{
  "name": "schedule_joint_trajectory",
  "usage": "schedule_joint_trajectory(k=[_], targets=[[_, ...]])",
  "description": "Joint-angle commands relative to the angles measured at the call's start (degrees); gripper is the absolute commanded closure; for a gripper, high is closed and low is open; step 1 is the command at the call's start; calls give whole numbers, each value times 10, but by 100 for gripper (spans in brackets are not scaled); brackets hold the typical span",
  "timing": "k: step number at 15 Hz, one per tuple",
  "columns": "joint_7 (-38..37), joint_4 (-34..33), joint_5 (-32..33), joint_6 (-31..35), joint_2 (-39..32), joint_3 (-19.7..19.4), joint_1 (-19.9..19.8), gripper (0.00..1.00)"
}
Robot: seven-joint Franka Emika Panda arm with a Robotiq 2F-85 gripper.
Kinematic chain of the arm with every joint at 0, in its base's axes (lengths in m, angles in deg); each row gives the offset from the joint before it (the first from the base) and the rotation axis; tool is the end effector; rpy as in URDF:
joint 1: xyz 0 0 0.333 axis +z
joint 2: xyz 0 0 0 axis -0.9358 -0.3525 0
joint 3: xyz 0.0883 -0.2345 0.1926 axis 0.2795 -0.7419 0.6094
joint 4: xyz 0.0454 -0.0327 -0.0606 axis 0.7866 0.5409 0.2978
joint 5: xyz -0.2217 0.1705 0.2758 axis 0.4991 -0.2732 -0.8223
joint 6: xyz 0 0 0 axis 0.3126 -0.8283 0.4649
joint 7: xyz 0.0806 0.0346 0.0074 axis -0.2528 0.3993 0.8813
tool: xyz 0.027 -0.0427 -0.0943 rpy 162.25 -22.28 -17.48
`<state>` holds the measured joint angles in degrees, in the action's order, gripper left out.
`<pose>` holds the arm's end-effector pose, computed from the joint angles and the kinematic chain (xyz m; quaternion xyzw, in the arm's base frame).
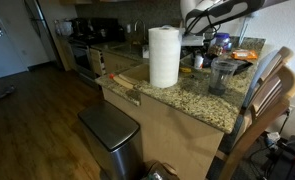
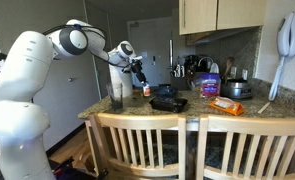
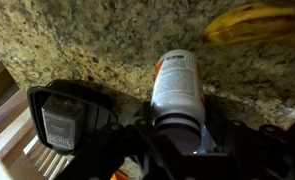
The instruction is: Put the white bottle in the bowl, remove the white bottle from the bowl and put it on the countertop
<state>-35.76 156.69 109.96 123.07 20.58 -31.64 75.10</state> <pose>0.7140 -0.0531 0.4242 0.7749 -0.5854 0.1417 0.1919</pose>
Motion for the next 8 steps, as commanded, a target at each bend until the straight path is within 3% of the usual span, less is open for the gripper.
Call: schedule_joint_trajectory(k=[1, 8], targets=[[-20, 52, -2, 37, 24, 1, 1, 70], [-42, 69, -2, 48, 21, 0, 0, 70]])
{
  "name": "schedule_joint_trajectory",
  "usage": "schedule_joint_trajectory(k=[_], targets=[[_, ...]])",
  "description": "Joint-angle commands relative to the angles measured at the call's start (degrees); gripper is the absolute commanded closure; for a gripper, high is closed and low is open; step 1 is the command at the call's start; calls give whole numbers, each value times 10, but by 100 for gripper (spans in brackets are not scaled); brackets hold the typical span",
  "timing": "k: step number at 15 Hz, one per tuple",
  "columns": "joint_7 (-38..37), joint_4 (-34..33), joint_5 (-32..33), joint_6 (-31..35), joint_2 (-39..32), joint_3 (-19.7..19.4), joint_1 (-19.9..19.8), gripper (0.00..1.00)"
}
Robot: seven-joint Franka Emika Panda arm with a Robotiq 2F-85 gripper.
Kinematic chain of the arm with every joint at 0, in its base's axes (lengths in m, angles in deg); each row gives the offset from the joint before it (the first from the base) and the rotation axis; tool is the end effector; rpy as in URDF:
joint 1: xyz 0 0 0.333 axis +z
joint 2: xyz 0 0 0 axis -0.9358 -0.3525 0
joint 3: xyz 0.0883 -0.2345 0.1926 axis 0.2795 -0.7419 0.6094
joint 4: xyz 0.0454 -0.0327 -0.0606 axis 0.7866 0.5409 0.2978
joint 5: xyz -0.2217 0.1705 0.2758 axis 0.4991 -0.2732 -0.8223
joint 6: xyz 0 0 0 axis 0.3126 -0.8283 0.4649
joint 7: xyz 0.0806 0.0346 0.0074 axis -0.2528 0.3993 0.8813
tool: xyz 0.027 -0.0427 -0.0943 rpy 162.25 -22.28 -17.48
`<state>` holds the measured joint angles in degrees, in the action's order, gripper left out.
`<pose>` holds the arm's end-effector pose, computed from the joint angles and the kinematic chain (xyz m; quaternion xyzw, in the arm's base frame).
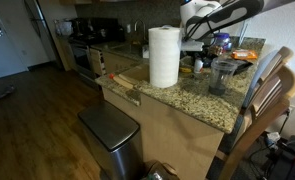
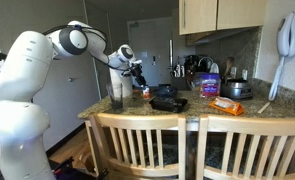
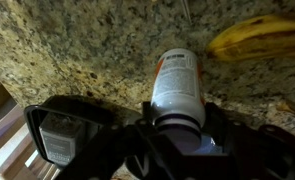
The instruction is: Put the white bottle in the bowl, remove the white bottle from the bowl and put it on the countertop
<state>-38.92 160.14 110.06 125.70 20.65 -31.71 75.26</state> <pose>0.7098 -0.0518 0.3998 0.7656 -0.5983 0.1403 0.1903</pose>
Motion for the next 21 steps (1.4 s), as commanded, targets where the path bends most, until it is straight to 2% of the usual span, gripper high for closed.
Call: schedule_joint_trajectory(k=[1, 2, 3, 4, 7, 14, 18, 21], targets=[[-11, 34, -3, 20, 21, 1, -1, 70], [-11, 32, -7, 16, 20, 2, -2, 70], [-10, 29, -5, 8, 20, 1, -1, 20], [-10, 29, -3, 10, 22, 1, -1, 19], [-19, 29, 2, 15, 28, -2, 1, 1], [-73, 32, 39, 12, 66, -13, 12, 0], [-168, 26, 112, 0, 124, -27, 23, 0], [-225, 13, 161, -31, 177, -17, 19, 0]])
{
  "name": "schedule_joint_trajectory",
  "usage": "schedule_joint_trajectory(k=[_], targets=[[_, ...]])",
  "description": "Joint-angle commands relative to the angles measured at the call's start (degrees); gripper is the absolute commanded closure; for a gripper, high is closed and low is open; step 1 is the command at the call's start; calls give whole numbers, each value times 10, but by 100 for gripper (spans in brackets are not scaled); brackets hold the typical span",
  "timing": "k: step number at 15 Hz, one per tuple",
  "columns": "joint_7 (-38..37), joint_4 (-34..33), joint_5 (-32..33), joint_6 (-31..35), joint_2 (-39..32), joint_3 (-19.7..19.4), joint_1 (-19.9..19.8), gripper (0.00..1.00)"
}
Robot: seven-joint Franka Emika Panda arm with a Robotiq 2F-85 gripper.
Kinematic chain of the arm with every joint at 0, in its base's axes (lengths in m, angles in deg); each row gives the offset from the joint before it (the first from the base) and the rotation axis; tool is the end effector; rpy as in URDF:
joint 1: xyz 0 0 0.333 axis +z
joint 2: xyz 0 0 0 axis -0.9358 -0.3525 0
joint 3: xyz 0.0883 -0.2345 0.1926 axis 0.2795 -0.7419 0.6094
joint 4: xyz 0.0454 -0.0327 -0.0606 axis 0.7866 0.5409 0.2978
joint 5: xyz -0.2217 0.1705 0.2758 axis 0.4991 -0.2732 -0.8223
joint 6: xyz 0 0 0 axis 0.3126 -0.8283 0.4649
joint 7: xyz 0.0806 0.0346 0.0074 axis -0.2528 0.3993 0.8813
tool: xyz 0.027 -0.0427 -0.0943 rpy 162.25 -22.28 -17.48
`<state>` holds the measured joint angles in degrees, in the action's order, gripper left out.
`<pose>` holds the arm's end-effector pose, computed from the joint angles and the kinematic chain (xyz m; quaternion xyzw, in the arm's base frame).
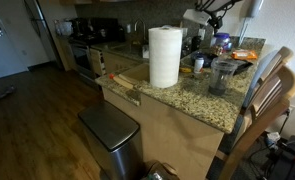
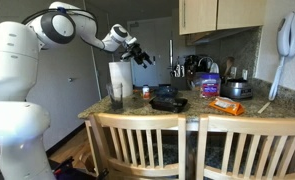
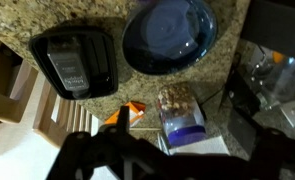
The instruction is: Put the white bottle in the bowl, remove the white bottle from the bowl and put it on the countertop
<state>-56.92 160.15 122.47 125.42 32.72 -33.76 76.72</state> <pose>0.6796 -0.0711 0.5546 0.6395 -0.6877 0.3046 0.1594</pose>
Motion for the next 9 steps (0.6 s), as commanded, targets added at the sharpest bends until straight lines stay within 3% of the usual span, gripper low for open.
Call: schedule_joint_trajectory(k=[1, 2, 5, 6, 8, 9], targets=[[10, -2, 33, -78, 73, 17, -2, 0], [82, -6, 16, -102, 90, 31, -13, 0], [211, -30, -40, -141, 128, 24, -6, 0], [246, -39, -52, -152, 133, 48, -29, 0], [311, -41, -78, -172, 141, 27, -12, 0], [256, -34, -55, -153, 143, 24, -5, 0]])
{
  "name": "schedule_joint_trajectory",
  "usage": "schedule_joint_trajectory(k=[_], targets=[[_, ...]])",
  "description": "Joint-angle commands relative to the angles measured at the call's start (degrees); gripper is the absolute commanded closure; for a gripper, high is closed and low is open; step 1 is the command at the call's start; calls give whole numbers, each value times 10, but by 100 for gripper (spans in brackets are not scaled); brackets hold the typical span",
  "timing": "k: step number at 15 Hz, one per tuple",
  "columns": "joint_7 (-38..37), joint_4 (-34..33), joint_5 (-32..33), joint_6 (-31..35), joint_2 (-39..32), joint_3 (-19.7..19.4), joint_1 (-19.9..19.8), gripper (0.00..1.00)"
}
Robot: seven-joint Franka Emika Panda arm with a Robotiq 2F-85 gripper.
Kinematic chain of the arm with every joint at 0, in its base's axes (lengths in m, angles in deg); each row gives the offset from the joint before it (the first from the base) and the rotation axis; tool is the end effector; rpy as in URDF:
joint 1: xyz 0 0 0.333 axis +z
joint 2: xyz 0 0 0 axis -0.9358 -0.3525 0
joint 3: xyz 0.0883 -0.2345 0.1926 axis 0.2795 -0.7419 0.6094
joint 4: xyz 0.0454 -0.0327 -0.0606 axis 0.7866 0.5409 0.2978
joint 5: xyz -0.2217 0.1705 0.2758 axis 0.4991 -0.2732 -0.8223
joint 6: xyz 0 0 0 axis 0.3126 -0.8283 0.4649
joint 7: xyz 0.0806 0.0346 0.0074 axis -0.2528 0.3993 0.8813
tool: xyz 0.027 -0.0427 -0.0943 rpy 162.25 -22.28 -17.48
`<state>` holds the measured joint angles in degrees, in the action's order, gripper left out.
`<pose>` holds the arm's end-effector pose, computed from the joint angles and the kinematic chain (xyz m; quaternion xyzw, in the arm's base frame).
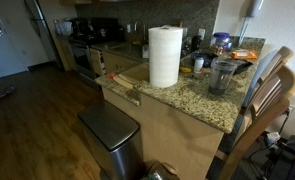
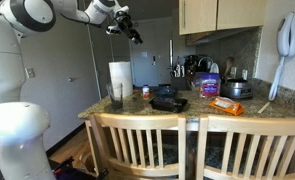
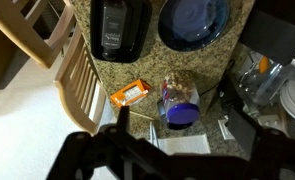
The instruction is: Put the white bottle in the bowl, remove the white bottle from the bowl and put it on the countertop
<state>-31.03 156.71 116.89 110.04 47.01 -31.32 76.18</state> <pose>0.5833 -0.0701 0.7093 0.7451 -0.6005 0.2439 0.1575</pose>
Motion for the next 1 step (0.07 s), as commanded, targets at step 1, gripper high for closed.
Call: schedule_joint_trajectory(k=[1], targets=[[20, -1, -7, -5, 3, 0, 0, 0]])
